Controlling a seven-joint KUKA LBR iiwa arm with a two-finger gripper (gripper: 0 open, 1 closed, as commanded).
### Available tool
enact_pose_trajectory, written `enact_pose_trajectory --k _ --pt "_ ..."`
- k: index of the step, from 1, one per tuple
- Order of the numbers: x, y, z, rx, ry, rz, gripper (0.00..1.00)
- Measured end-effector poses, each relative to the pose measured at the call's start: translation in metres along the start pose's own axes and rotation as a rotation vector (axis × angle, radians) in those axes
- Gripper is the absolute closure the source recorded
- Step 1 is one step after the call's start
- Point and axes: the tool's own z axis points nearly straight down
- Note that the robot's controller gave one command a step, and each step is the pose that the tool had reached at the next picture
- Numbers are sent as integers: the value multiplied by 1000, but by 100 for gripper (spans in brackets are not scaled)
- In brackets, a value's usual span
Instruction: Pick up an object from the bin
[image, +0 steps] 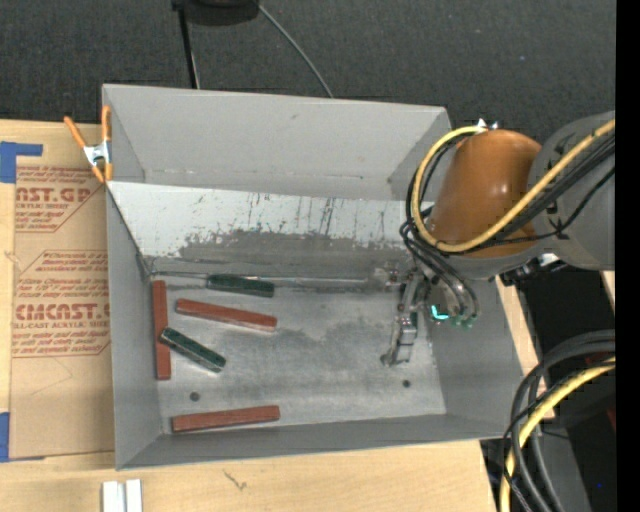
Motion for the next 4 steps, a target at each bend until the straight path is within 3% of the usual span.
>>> enact_pose_trajectory --k 1,2,3,4 --pt "-2 0 -3 1 -7 0 0" --pt "-23 49 12 1 -9 -60 0" --pt "-7 72 41 -3 -9 -20 0" --pt "-23 93 43 0 -2 -22 0"
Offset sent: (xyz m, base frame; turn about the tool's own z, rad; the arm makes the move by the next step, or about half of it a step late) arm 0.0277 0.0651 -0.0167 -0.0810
